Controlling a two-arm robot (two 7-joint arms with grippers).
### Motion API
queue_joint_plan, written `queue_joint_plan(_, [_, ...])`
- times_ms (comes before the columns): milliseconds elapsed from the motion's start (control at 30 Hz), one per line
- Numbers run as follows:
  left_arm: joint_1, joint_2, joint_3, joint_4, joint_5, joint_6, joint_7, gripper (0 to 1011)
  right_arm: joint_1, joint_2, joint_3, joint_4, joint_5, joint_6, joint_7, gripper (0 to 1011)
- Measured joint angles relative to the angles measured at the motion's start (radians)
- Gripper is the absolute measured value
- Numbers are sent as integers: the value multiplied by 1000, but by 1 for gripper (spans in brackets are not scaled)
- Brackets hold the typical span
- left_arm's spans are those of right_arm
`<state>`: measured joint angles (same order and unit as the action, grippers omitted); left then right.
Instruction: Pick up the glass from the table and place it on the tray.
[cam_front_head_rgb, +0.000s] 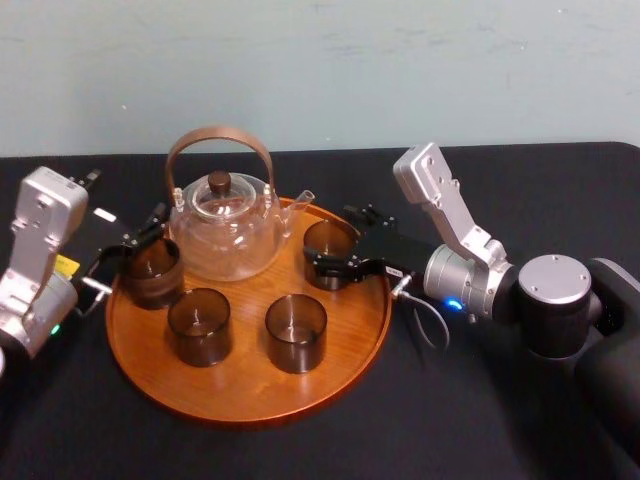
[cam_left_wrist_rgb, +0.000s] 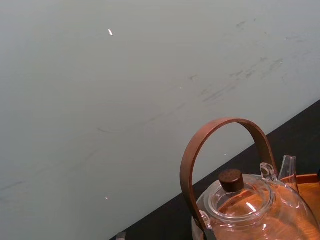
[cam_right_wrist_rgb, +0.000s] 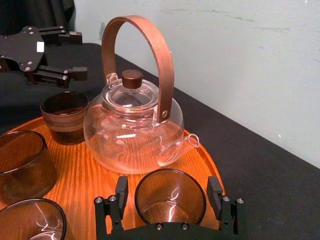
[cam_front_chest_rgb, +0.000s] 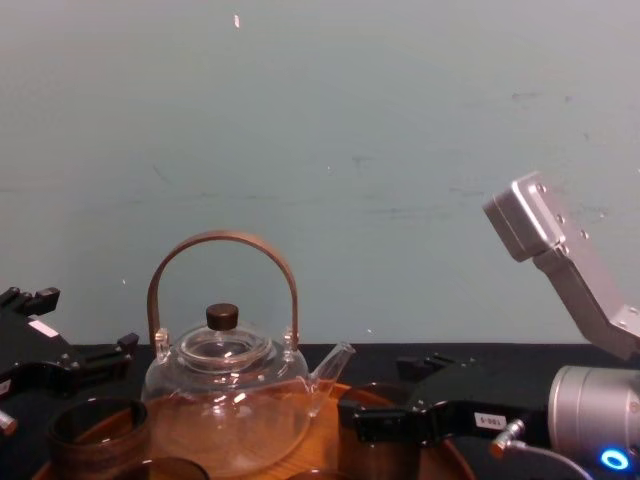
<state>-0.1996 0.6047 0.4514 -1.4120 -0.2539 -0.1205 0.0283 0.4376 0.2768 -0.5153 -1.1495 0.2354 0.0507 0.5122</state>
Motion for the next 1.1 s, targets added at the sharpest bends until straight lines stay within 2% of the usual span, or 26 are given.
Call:
queue_joint_plan(300, [0,0,0,0,0,0,0,1001,-2,-2,8,2,6,-32,0,1002])
queue_joint_plan(400, [0,0,0,0,0,0,0,1001,-10,3,14,-22,5,-47,-6,1003])
queue_joint_plan(633, [0,0,0,0,0,0,0,1002,-42,38,33,-122,0,-73,-23,1003])
queue_joint_plan(667, [0,0,0,0,0,0,0,1001,-54,49,42,-153,-1,-77,-30,1003])
queue_joint_plan(700, [0,0,0,0,0,0,0,1002,-54,49,42,-153,-1,-77,-30,1002])
queue_joint_plan(867, [0,0,0,0,0,0,0,1001,-128,96,94,-271,10,-85,-69,1003])
queue_joint_plan(967, [0,0,0,0,0,0,0,1001,-160,113,117,-309,16,-85,-85,1002])
queue_joint_plan(1067, [0,0,0,0,0,0,0,1001,-218,144,161,-369,25,-85,-110,1002])
queue_joint_plan(1100, [0,0,0,0,0,0,0,1001,-218,144,161,-369,25,-85,-110,1002])
